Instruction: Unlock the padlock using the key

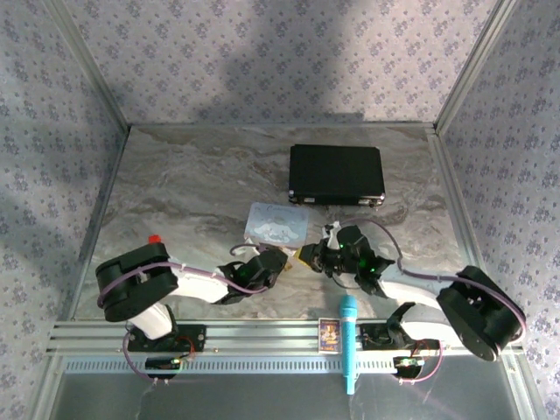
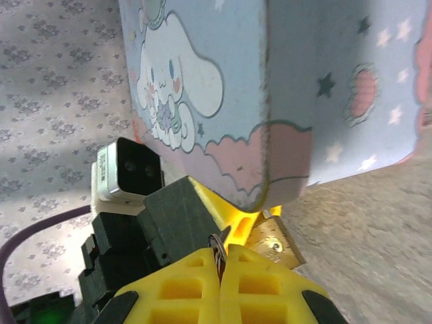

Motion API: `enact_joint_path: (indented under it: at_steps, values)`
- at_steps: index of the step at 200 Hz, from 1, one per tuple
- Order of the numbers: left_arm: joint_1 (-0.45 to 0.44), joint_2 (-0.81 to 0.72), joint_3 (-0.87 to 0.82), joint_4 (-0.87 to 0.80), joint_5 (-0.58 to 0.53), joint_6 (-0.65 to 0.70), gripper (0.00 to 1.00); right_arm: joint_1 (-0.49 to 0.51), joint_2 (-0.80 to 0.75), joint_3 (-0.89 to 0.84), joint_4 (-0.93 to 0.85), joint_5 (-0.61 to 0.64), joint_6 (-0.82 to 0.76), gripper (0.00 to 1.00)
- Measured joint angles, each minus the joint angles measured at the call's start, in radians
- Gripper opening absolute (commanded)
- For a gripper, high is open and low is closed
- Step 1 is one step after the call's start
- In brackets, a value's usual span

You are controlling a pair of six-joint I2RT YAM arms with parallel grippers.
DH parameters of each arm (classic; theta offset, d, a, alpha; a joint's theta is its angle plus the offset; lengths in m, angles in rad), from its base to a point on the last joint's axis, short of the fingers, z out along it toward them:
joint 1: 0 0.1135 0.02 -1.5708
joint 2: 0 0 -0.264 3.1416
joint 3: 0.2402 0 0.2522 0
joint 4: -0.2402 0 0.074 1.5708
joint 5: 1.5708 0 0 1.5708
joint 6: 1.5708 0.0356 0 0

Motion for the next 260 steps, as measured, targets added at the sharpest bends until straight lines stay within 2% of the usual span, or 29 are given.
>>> enact_joint_path:
  at_steps: [28,66,95,117,170,206,232,260]
  values:
    - [-0.008,-0.04,0.005,-0.111,0.011,-0.005,0.26,0.0,-0.032,0.004,-0.086,0.023,-0.036,0.0]
    - [-0.021,-0.08,-0.015,-0.174,0.014,-0.008,0.36,-0.028,-0.031,0.004,-0.114,0.03,-0.068,0.0]
    - [-0.021,-0.111,-0.029,-0.207,0.014,0.003,0.5,-0.059,0.02,0.029,-0.113,0.025,-0.087,0.0]
    - [-0.024,-0.149,-0.029,-0.248,0.01,0.02,0.53,-0.071,0.062,0.063,-0.109,0.02,-0.096,0.0]
    - [-0.034,-0.327,-0.029,-0.379,-0.055,0.077,0.51,-0.151,0.188,0.163,-0.09,0.004,-0.108,0.0]
    - [-0.034,-0.446,-0.028,-0.433,-0.1,0.172,0.48,-0.159,0.243,0.213,-0.074,-0.002,-0.119,0.0]
    - [-0.034,-0.487,-0.035,-0.358,-0.09,0.267,0.46,-0.113,0.222,0.185,-0.064,0.02,-0.122,0.0]
    - [-0.032,-0.471,-0.072,-0.182,-0.032,0.323,0.46,-0.006,0.082,0.098,-0.063,0.076,-0.11,0.0]
